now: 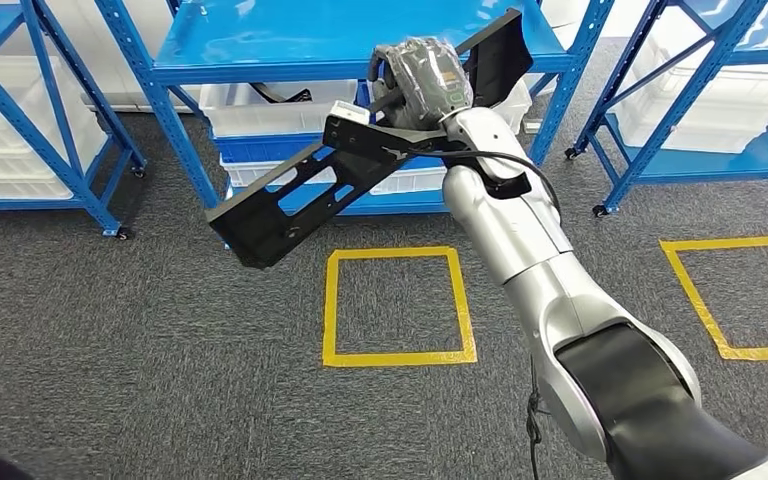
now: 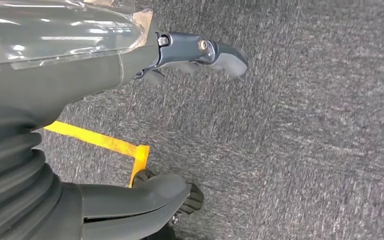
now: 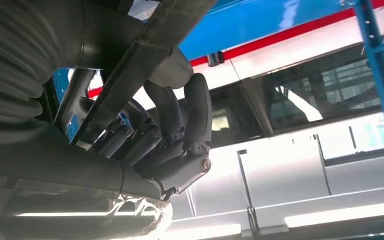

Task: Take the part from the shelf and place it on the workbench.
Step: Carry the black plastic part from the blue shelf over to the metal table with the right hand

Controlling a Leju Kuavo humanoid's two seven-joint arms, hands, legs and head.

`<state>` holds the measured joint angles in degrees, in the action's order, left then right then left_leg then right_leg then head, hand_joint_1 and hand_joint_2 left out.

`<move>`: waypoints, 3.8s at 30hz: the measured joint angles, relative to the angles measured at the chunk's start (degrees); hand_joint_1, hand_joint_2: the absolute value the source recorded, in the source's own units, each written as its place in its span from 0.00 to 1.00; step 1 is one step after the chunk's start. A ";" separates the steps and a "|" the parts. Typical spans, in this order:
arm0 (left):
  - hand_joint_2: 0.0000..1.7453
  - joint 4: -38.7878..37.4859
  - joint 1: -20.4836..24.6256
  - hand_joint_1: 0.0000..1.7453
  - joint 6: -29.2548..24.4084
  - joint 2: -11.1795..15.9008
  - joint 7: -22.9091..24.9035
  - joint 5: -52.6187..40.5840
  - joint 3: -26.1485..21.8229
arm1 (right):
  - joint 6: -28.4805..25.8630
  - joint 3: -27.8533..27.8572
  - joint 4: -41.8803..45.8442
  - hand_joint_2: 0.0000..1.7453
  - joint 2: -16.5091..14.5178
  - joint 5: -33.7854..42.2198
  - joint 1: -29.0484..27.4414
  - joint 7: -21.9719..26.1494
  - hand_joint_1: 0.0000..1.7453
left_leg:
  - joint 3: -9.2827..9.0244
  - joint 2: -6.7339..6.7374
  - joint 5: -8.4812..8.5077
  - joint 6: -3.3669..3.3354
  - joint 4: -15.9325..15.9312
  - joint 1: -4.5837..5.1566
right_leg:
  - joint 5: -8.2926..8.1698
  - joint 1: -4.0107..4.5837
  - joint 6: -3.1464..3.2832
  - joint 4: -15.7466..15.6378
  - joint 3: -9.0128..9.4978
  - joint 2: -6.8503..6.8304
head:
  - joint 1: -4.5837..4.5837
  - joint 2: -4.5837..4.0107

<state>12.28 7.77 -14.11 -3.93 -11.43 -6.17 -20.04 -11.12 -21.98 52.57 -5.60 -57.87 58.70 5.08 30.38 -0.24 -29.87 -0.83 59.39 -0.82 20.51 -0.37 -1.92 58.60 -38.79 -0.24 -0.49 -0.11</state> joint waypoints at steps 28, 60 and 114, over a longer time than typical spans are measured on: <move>1.00 -0.05 -1.66 0.00 0.75 0.20 -3.59 0.47 -2.48 | 0.54 -0.86 -1.72 1.00 0.12 0.81 1.57 -0.25 1.00 | 4.37 0.23 3.03 1.94 4.20 -1.10 | 3.69 -0.49 1.21 -0.46 3.23 0.17 | 0.21 0.00; 1.00 -0.04 -1.39 0.00 0.39 -0.16 -4.18 0.83 -2.79 | 1.33 -1.12 -5.15 1.00 3.26 7.01 5.41 2.06 1.00 | 5.00 0.01 4.14 -2.03 0.08 1.24 | 0.17 -0.50 -1.81 -1.61 1.25 0.49 | -0.19 0.00; 1.00 -0.09 -0.10 0.00 -0.89 -0.25 -0.59 -0.98 -3.87 | -7.11 0.90 -13.57 1.00 5.12 13.22 2.82 3.88 1.00 | 10.08 0.17 -4.86 1.23 15.11 -0.76 | 2.56 -0.93 1.52 -1.07 2.86 2.89 | -0.18 0.00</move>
<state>12.20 7.67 -15.00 -4.19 -12.02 -7.15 -23.91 -18.23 -21.08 39.00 -0.48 -44.64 61.52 8.96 40.46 -0.07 -34.73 0.40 74.50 -1.58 23.08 -1.29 -0.40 57.53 -35.94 2.65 -0.66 -0.11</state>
